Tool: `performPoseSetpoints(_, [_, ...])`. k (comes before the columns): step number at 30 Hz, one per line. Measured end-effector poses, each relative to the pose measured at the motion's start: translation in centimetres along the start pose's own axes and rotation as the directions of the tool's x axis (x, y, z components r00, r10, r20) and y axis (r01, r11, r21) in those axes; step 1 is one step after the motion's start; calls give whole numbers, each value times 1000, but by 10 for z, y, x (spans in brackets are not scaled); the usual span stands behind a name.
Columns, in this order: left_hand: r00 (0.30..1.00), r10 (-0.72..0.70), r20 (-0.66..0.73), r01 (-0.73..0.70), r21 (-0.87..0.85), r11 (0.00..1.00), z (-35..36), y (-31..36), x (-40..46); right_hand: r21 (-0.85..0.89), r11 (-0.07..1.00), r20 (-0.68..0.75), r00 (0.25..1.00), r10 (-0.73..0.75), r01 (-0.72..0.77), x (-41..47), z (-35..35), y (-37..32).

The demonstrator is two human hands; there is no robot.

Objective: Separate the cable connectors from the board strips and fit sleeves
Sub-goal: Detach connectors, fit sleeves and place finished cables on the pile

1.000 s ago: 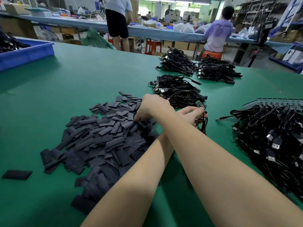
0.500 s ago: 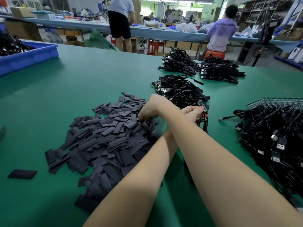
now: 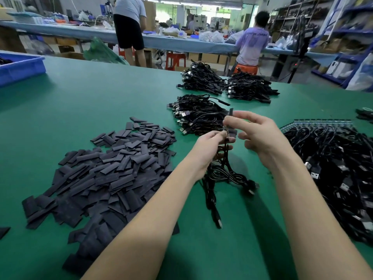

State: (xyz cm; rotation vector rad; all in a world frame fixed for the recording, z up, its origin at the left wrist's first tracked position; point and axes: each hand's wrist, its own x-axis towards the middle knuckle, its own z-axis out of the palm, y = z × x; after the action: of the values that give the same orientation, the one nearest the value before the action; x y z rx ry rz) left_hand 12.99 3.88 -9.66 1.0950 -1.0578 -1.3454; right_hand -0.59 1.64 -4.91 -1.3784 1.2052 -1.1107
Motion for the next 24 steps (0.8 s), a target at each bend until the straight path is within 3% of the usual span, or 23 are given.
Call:
performPoseSetpoints(3, [998, 30, 55, -33, 46, 998, 3, 0, 1, 325, 936, 39, 990, 134, -139, -3, -17, 21])
performPoseSetpoints(6, [989, 75, 125, -87, 100, 991, 1, -3, 2, 479, 855, 88, 980, 180, -200, -3, -17, 34])
performPoseSetpoints(19, [953, 149, 263, -182, 107, 977, -3, -4, -4, 573, 809, 74, 992, 105, -128, -2, -10, 49])
performPoseSetpoints(24, [930, 186, 317, -239, 139, 961, -6, -2, -5, 569, 807, 168, 983, 77, -160, -3, -14, 50])
